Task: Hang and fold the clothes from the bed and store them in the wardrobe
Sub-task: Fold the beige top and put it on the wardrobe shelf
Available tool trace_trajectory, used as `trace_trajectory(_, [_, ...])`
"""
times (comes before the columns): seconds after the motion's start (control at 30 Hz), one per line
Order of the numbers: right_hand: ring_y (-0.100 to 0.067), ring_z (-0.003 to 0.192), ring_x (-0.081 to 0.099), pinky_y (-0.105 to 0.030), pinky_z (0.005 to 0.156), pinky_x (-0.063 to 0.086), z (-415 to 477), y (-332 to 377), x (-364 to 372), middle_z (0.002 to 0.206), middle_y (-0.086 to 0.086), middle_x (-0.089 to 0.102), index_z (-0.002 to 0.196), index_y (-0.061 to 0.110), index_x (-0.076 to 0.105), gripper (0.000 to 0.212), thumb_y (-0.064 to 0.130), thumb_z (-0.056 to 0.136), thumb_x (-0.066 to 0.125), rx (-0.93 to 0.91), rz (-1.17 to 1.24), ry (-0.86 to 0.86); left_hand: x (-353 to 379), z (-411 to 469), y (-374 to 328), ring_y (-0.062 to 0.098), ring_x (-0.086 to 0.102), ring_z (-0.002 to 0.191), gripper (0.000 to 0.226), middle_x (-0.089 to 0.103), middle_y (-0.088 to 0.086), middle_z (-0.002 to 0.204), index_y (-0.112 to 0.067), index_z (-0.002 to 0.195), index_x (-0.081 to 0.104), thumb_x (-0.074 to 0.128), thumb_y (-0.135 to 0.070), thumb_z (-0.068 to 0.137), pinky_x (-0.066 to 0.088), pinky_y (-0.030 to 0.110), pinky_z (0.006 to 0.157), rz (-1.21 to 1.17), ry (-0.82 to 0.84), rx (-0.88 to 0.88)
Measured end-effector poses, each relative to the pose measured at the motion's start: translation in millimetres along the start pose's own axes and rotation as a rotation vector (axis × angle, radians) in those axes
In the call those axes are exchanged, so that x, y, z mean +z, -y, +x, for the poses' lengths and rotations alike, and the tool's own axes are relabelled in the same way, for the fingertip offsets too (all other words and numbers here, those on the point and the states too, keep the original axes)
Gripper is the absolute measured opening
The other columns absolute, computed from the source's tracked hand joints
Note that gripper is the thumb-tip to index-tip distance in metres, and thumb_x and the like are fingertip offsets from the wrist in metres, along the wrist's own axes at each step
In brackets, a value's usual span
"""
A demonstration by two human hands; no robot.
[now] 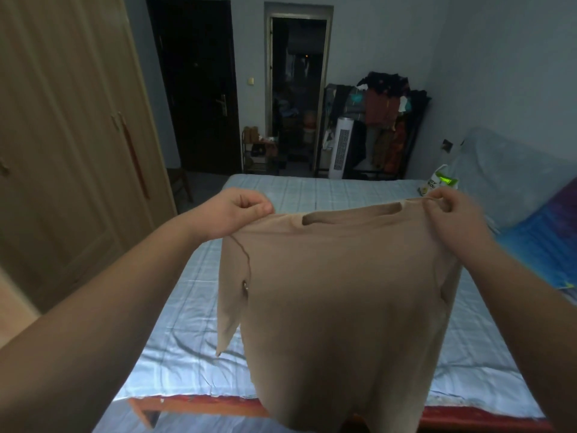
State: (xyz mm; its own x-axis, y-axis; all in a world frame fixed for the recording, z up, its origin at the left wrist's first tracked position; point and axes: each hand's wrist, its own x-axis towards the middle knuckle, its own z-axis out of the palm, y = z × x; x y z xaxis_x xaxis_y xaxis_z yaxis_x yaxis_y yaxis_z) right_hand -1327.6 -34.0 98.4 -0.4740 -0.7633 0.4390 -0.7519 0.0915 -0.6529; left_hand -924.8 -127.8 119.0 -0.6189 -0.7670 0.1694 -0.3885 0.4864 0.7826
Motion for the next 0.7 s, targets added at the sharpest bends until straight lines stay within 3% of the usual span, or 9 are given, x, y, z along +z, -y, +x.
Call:
trace_trajectory(0.07, [-0.024,0.095,0.059,-0.041,0.083,0.048,0.8,-0.5,-1.3,0.099,-0.001,0.066,0.100,0.030,0.065,0.014,0.034,0.092,0.054,0.008,0.001,-0.013,-0.6,-0.5,-5.8,0.019,0.064,0.070,0.011,0.071,0.002,0.079,-0.034,0.101,0.073,0.064,-0.033,0.094,0.049,0.030,0.068,-0.040,0.002,0.049])
trace_trajectory(0.17, [-0.026,0.098,0.059,-0.041,0.083,0.047,1.8,-5.7,-3.3,0.100,-0.003,0.065,0.099,0.028,0.065,0.011,0.031,0.093,0.056,0.025,-0.016,-0.006,-4.8,0.4,-9.0,0.016,0.043,0.054,0.012,0.050,0.003,0.062,-0.033,0.100,0.073,0.070,-0.028,0.090,0.039,0.023,0.052,-0.057,-0.016,0.111])
trace_trajectory(0.27, [-0.024,0.099,0.056,-0.039,0.084,0.044,1.6,-6.4,-5.4,0.102,-0.001,0.061,0.097,0.028,0.064,0.008,0.028,0.094,0.056,0.031,-0.022,-0.001,-9.3,2.8,-9.4,0.012,0.044,0.057,0.009,0.049,-0.005,0.059,-0.033,0.092,0.076,0.075,-0.025,0.087,0.038,0.025,0.056,0.014,-0.007,0.094])
trace_trajectory(0.37, [-0.021,0.096,0.052,-0.036,0.082,0.040,1.5,-4.3,-6.1,0.102,-0.001,0.060,0.096,0.029,0.063,0.008,0.027,0.094,0.056,0.028,-0.018,-0.004,-9.4,3.9,-6.2,0.012,0.050,0.062,0.009,0.055,0.002,0.065,-0.036,0.090,0.075,0.075,-0.028,0.088,0.042,0.027,0.063,0.115,0.001,0.043])
trace_trajectory(0.53, [-0.023,0.102,0.058,-0.040,0.086,0.045,3.3,-3.1,-6.6,0.105,0.000,0.066,0.098,0.029,0.066,0.013,0.034,0.092,0.057,0.020,-0.018,0.015,-2.8,9.3,3.2,0.005,0.059,0.070,0.008,0.063,-0.010,0.072,-0.032,0.089,0.071,0.065,-0.033,0.095,0.046,0.025,0.070,0.057,-0.227,-0.021])
trace_trajectory(0.6, [-0.023,0.104,0.058,-0.040,0.087,0.045,3.4,-1.0,-7.3,0.107,0.000,0.066,0.099,0.028,0.067,0.014,0.034,0.092,0.057,0.018,-0.011,0.024,-4.0,9.8,6.4,0.007,0.064,0.078,0.013,0.068,-0.007,0.083,-0.033,0.089,0.071,0.062,-0.036,0.097,0.048,0.027,0.076,0.040,-0.184,-0.064])
trace_trajectory(0.7, [-0.022,0.104,0.057,-0.039,0.086,0.044,4.7,-0.7,-9.0,0.107,0.001,0.066,0.099,0.028,0.067,0.014,0.034,0.093,0.056,0.021,0.015,0.024,-4.2,11.4,12.2,0.005,0.061,0.072,0.019,0.067,-0.009,0.077,-0.029,0.086,0.070,0.059,-0.035,0.099,0.046,0.029,0.074,0.112,-0.109,-0.122])
